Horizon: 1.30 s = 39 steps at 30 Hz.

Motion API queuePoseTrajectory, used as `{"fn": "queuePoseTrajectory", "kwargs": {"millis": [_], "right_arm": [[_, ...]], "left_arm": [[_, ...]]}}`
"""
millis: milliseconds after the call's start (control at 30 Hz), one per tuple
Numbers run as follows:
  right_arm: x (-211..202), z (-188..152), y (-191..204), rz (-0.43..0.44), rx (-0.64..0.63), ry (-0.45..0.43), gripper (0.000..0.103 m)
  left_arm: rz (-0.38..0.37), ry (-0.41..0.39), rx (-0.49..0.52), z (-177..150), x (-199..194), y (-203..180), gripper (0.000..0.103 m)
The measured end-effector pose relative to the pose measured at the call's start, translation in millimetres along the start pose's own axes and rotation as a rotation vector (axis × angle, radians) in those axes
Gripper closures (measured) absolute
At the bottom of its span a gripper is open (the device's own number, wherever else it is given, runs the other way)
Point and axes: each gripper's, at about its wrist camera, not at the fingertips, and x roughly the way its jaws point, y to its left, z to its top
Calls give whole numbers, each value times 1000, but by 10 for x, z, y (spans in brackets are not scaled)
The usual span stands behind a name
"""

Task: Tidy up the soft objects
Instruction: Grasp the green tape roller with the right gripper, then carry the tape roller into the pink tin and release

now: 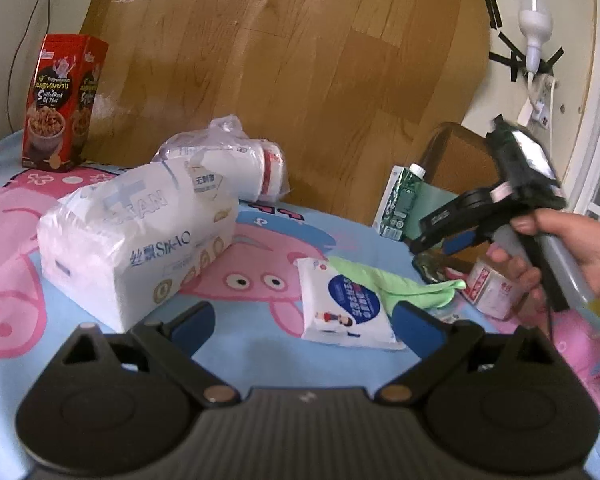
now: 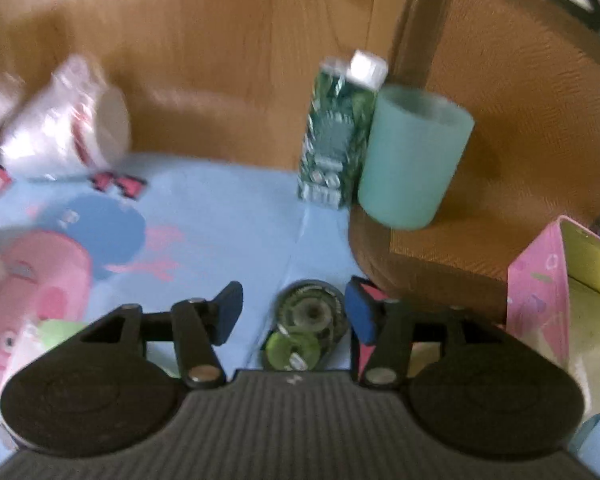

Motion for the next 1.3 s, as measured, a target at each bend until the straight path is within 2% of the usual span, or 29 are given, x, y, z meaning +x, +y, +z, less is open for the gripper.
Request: {"fn": "queuePoseTrajectory", "kwargs": {"millis": [100, 167, 233, 267, 467, 533, 567, 633, 667, 733, 800, 900, 967, 1033, 1100, 1200, 1300], "right_arm": [[152, 8, 33, -21, -38, 97, 42], [164, -46, 66, -54, -55, 92, 45], [101, -104, 94, -64, -48, 57, 53], [79, -122, 124, -49, -51, 48, 53], [-173, -397, 615, 108, -202, -75, 53], [-235, -479, 714, 121, -255, -113, 52], [-236, -505, 723, 109, -263, -118, 47], [-215, -541, 648, 120, -209, -114, 48], [-194, -540, 594, 140, -165, -111, 52], [-191, -531, 523, 161, -103, -118, 53], [-274, -564, 502, 122, -102, -169, 53], [-623, -503, 438, 91, -84, -349, 53], [-963, -550, 342, 110, -64, -445, 53], [-1292, -732, 258, 156, -54, -501, 53], [-1582, -1074, 166, 220, -62, -507, 52], [-1765, -1679, 107, 261, -86, -442, 52], [-1762, -2224, 100, 229, -98, -364, 52]], "left_arm": [[-10, -15, 2, -2, -21, -4, 3], [-17, -21, -5, -3, -36, 7, 3], [-19, -27, -14, 2, -41, 23, 3], [-20, -27, -16, 4, -39, 29, 3], [-15, -34, -15, 9, -48, 27, 1], [-13, -35, -13, 8, -49, 24, 1], [-11, -33, -10, 7, -46, 19, 1], [-9, -34, -7, 4, -50, 10, 1], [-8, -35, -8, 4, -52, 10, 1], [-6, -33, -10, 6, -49, 10, 1], [-4, -29, -13, 7, -40, 19, 1], [2, -25, -16, 7, -32, 21, 1], [5, -22, -19, 7, -27, 25, 1], [2, -21, -22, 5, -27, 32, 1], [-7, -20, -20, 8, -26, 37, 1], [-33, -6, -2, 8, -21, 13, 1], [-68, 41, 43, -21, -23, -138, 5]]}}
